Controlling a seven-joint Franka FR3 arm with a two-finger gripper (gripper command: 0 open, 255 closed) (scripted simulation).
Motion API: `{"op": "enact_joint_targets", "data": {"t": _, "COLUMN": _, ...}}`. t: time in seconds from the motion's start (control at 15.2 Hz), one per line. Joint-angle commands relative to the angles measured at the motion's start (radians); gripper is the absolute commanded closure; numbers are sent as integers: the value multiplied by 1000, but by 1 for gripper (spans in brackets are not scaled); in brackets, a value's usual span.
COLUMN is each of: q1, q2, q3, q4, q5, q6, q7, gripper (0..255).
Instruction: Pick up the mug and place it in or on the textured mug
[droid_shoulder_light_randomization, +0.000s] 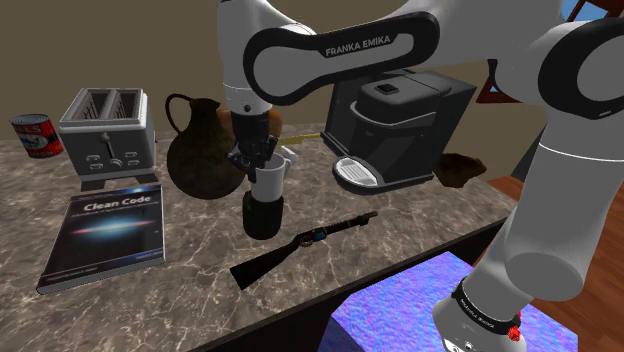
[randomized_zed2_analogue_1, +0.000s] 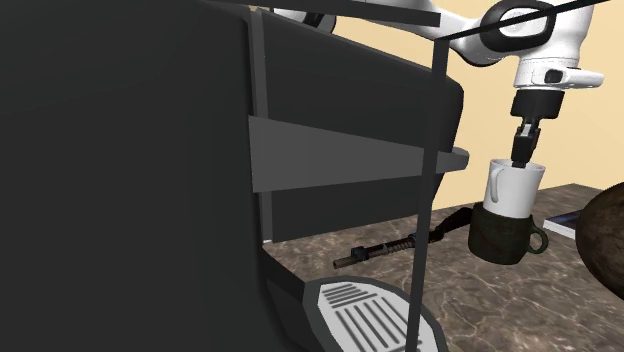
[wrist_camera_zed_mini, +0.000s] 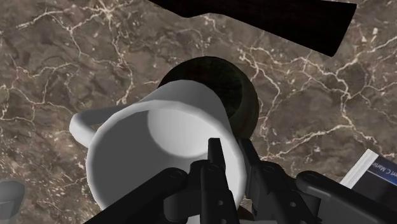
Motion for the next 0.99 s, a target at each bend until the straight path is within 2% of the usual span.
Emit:
{"op": "enact_joint_targets", "data": {"t": 0.0, "q1": 0, "q2": 0, "q3": 0, "q4": -1, "q5": 0, "q6": 1, "q7": 0, "gripper": 255}}
{"op": "enact_joint_targets", "data": {"t": 0.2, "q1": 0, "q2": 0, "q3": 0, "q4": -1, "q5": 0, "q6": 1, "q7": 0, "gripper": 255}}
{"op": "enact_joint_targets", "data": {"t": 0.26, "q1": 0, "q2": 0, "q3": 0, "q4": -1, "q5": 0, "q6": 1, "q7": 0, "gripper": 0}}
{"op": "enact_joint_targets", "data": {"t": 0.59, "q1": 0, "q2": 0, "q3": 0, "q4": -1, "q5": 0, "q6": 1, "q7": 0, "gripper": 0}}
{"op": "enact_joint_targets", "data": {"t": 0.86, "q1": 10, "q2": -2, "q3": 6, "q4": 124, "q5": 5, "q6": -125, "q7": -5, "gripper": 0}}
{"op": "enact_joint_targets", "data": {"t": 0.92, "q1": 10, "q2": -2, "q3": 6, "q4": 124, "q5": 5, "q6": -125, "q7": -5, "gripper": 0}}
